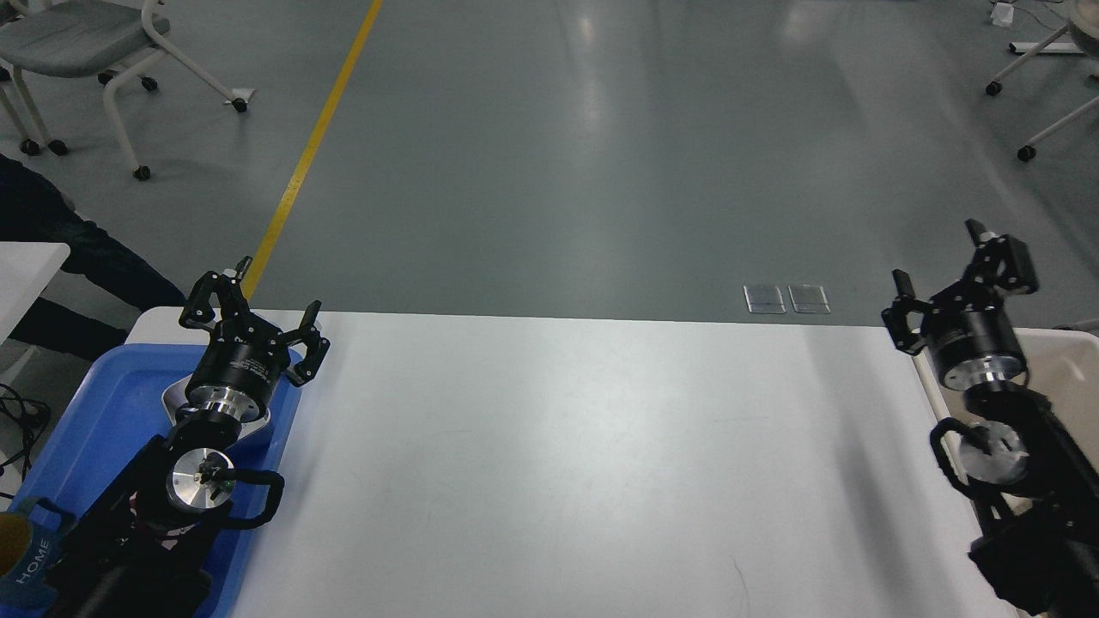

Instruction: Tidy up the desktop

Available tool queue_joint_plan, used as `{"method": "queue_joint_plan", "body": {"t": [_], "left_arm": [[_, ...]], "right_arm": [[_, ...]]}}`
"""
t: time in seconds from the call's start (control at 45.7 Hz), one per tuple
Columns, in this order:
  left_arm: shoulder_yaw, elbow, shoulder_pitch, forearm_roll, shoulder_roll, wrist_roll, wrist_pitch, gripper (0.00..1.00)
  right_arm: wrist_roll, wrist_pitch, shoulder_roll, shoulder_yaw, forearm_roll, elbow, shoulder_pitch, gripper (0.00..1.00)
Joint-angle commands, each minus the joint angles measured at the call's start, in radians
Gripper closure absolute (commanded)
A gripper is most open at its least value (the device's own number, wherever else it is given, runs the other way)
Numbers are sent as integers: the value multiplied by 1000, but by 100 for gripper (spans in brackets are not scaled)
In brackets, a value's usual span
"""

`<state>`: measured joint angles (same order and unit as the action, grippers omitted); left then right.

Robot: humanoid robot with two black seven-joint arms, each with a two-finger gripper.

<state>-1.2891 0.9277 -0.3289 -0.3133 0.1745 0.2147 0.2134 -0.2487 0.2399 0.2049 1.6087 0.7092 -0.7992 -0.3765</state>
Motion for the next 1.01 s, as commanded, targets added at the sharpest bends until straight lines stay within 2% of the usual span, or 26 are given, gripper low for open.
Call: {"method": "queue_joint_plan", "body": {"t": [0.0,0.066,0.088,0.11,0.197,0.263,0.394,0.723,0.832,0.986], "left_arm": [[-4,0,5,-1,8,3,-17,4],[-6,-1,14,-1,8,3,-17,4],[-6,0,19,-1,5,3,-17,4],[-6,0,22,-1,3,3,-17,4],[-6,0,33,0,-6,3,-17,4],[-7,3,41,0,-7,3,-17,4],[-27,20,45,9,-9,5,-2,4],[-171,128,114,59,-43,2,44,4],[-194,151,134,59,-35,2,49,4],[-200,186,157,71,-26,0,49,4]], "right_arm": [[26,-121,-120,-29,-17,9,-25,0],[55,-180,-124,-23,-132,18,-65,0],[61,-183,-127,-27,-208,23,-77,0],[74,-188,-128,-44,-387,35,-88,0],[89,-180,-124,-99,-704,26,-99,0],[97,-143,-122,-154,-830,0,-102,0],[98,-39,-136,-168,-847,-54,-99,0],[98,13,-170,-177,-846,-77,-32,0],[98,62,-165,-211,-846,-147,43,0],[98,64,-148,-228,-840,-248,132,0]]}}
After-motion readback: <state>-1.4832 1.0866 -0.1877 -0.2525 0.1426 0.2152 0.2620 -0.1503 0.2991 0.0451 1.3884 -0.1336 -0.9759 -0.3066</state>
